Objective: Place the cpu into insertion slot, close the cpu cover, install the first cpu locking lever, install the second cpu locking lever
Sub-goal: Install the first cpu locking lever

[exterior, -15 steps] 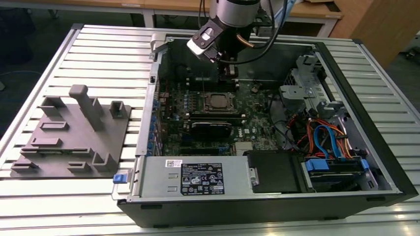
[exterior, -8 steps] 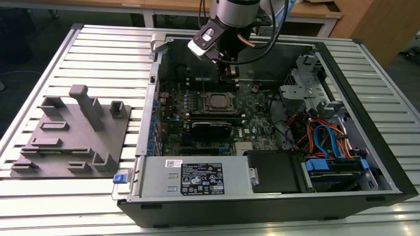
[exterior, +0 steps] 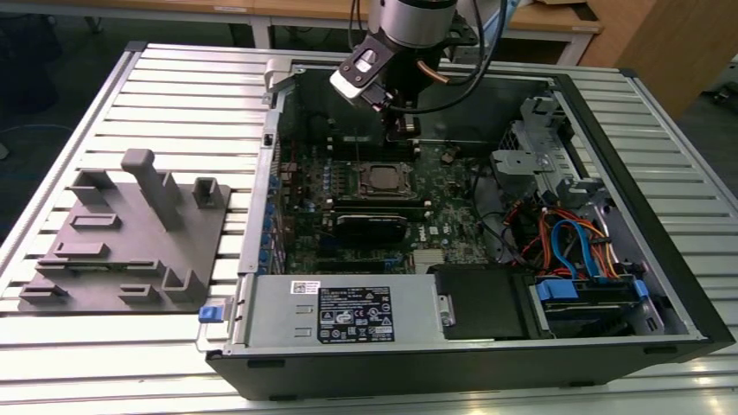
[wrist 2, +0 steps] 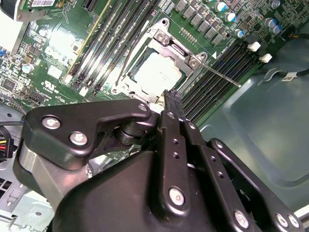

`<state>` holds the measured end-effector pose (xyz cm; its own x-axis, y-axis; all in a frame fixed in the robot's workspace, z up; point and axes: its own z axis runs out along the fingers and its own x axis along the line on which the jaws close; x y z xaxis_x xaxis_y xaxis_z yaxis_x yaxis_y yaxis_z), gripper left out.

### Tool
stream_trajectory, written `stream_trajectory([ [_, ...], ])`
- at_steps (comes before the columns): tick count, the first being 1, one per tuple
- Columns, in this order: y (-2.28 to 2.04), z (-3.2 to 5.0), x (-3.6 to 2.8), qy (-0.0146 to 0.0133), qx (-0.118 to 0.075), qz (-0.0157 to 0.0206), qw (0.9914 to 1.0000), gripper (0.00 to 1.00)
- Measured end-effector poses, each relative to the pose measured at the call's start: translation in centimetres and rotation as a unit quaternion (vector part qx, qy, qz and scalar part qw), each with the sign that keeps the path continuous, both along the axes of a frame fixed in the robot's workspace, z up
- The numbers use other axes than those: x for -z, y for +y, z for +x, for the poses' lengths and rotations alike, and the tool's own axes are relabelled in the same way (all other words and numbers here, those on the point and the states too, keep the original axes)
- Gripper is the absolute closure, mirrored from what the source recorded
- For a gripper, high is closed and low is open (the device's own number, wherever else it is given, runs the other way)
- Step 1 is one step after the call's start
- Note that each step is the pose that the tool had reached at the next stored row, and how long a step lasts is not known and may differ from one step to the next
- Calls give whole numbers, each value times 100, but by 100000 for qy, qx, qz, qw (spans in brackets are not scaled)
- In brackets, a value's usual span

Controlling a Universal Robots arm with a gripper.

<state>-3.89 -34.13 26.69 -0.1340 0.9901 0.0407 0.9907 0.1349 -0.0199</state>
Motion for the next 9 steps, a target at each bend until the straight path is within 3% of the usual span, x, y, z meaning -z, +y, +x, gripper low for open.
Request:
stream_trajectory([
  [4, 0, -6, 0, 5, -159, -2, 100000, 90],
  [9, 0, -34, 0, -3, -2061, 5, 99979, 90],
])
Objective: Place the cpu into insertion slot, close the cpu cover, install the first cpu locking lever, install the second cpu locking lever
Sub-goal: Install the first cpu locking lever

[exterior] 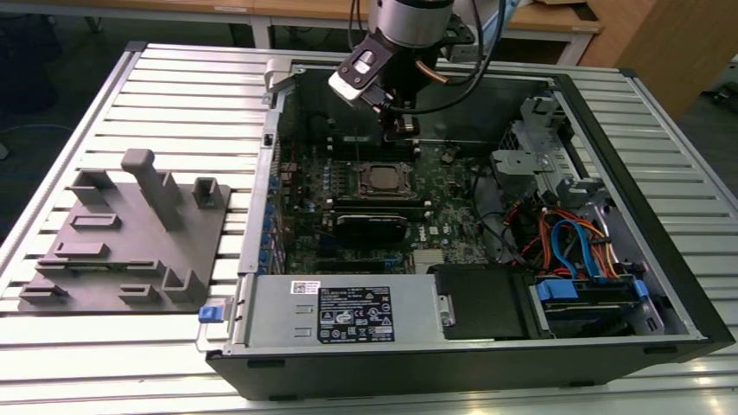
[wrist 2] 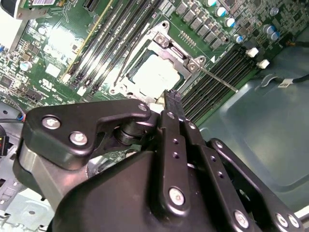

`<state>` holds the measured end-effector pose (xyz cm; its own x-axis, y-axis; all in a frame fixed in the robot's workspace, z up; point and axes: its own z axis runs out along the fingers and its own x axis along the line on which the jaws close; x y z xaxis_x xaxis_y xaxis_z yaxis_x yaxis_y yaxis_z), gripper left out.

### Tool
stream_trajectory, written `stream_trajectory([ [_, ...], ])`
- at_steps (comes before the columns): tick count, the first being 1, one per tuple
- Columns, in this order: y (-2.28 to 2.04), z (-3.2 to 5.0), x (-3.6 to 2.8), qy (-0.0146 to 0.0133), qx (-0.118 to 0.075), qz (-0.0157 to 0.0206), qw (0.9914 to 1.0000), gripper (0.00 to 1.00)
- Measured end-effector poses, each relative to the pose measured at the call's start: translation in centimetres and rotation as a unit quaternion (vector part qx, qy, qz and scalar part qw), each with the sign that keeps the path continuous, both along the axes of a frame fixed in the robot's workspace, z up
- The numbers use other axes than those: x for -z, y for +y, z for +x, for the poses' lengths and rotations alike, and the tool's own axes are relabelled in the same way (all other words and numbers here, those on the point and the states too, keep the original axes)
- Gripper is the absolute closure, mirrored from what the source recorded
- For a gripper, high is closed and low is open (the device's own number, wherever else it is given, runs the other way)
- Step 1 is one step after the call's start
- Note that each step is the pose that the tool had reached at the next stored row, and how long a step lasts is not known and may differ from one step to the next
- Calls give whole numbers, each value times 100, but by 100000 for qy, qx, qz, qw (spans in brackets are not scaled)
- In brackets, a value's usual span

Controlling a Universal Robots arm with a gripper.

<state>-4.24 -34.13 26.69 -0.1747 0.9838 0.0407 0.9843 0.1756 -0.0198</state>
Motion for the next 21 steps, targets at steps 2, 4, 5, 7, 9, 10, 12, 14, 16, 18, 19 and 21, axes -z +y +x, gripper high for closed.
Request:
stream_trajectory([
  [2, 0, -11, 0, 1, -636, -4, 99998, 90],
  [4, 0, -11, -1, -41, -1405, -7, 99990, 90],
  [5, 0, -12, -1, -84, -1809, -9, 99984, 90],
  [7, 0, -12, 0, -241, -2796, 2, 99961, 90],
  [9, 0, -12, 0, -408, -3901, -8, 99923, 90],
  [10, 0, -11, 0, -471, -4470, -8, 99899, 90],
  [12, 0, -12, 0, -598, -5715, -7, 99835, 90],
  [14, 0, -12, 0, -724, -7107, -10, 99745, 90],
  [16, 0, -12, 0, -859, -8374, -8, 99645, 90],
  [18, 0, -12, 0, -967, -9644, -4, 99529, 90],
  [19, 0, -12, 0, -1014, -10270, -5, 99466, 90],
  [21, -1, -12, 0, -1118, -11666, 0, 99311, 90],
])
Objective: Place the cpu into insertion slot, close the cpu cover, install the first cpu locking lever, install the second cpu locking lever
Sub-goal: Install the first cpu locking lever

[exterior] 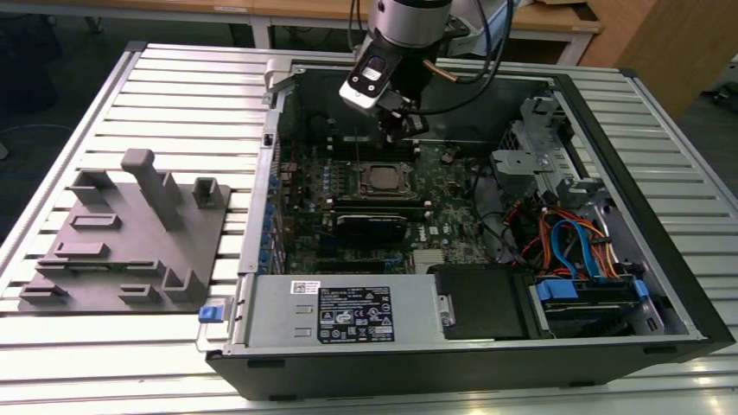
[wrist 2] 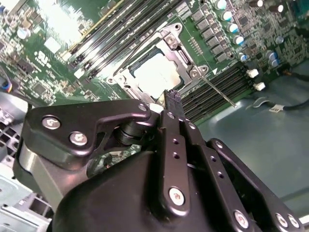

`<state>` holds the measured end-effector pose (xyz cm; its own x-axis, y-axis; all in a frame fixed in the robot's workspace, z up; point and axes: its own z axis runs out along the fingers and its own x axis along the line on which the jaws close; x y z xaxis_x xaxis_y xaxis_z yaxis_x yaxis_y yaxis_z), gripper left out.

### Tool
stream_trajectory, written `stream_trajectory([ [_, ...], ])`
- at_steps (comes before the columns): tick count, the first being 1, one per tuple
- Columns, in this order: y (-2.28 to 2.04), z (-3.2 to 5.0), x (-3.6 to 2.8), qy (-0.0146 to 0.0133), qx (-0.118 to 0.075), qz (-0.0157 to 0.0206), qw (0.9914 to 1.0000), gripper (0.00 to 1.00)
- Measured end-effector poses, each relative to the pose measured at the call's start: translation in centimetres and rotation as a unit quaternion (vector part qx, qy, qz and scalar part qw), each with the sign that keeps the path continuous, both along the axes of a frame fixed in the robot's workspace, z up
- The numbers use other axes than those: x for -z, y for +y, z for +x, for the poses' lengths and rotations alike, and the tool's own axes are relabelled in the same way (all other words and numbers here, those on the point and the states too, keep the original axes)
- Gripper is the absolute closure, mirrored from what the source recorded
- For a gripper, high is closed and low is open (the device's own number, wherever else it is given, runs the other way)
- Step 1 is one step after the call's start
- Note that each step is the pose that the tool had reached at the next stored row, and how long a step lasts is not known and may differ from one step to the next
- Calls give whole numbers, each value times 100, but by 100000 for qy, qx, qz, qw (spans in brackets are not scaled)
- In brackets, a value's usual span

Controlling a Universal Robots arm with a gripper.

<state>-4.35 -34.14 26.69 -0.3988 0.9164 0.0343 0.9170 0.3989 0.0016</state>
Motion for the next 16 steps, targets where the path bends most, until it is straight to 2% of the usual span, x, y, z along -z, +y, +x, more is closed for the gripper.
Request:
stream_trajectory([
  [5, -1, 0, 0, -323, -3066, -5, 99952, 90],
  [7, -1, 0, 0, -366, -3884, 1, 99924, 90],
  [16, -1, 0, 0, -375, -4146, 2, 99913, 90],
])
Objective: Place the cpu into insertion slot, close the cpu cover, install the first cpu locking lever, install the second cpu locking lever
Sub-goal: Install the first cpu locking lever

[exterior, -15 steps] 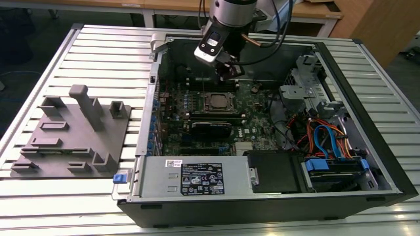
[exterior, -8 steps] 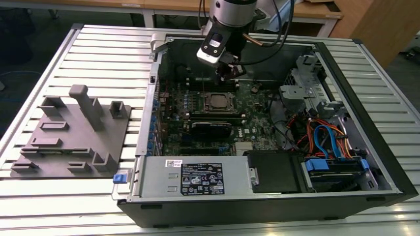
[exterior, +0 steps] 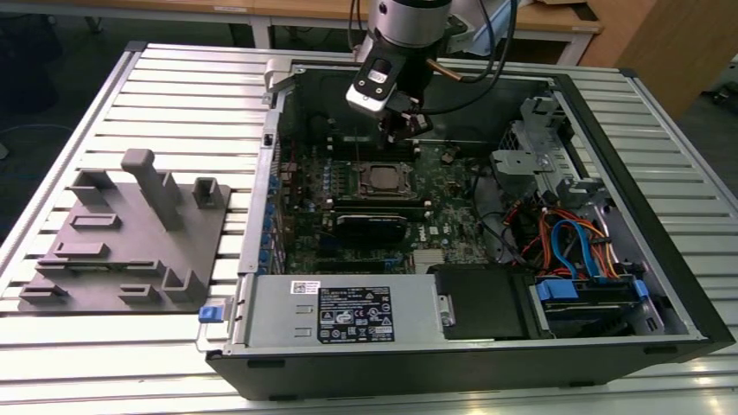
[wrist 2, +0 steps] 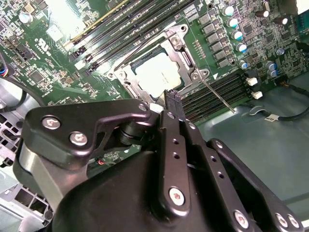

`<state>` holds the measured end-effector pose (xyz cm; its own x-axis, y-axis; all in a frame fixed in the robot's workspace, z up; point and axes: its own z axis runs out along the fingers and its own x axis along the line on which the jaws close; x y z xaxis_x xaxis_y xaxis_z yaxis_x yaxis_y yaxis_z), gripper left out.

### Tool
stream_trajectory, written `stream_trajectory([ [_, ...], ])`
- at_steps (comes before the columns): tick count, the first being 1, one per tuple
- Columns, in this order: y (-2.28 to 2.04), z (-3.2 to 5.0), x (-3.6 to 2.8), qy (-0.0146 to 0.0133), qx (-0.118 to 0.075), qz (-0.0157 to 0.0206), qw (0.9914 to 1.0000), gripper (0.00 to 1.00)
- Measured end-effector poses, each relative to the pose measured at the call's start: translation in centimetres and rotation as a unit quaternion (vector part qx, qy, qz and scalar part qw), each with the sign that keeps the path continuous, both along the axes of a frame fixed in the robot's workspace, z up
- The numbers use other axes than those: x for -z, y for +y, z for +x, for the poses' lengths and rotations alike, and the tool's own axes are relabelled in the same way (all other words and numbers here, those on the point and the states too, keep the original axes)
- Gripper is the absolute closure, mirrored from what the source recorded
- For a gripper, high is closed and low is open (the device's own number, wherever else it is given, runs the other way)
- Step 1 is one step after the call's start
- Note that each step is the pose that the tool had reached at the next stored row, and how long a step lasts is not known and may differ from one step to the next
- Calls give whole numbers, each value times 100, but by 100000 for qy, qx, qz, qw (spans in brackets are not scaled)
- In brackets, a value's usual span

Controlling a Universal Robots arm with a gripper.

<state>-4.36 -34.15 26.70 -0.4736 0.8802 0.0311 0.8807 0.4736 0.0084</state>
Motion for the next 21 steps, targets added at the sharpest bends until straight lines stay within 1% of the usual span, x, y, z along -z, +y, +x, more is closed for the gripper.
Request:
stream_trajectory([
  [5, 0, 0, 0, -3, -68, 0, 100000, 90],
  [9, 0, 0, 0, -1, -617, 0, 99998, 90],
  [11, 0, 0, 0, -1, -1210, -2, 99993, 90],
  [14, 0, 0, 0, -1, -2890, -1, 99958, 90],
  [15, 0, 0, 0, -1, -3587, -4, 99936, 90],
  [17, 0, 0, 0, -2, -5259, 0, 99862, 90],
  [21, 0, 0, 0, 0, -8419, -3, 99645, 90],
])
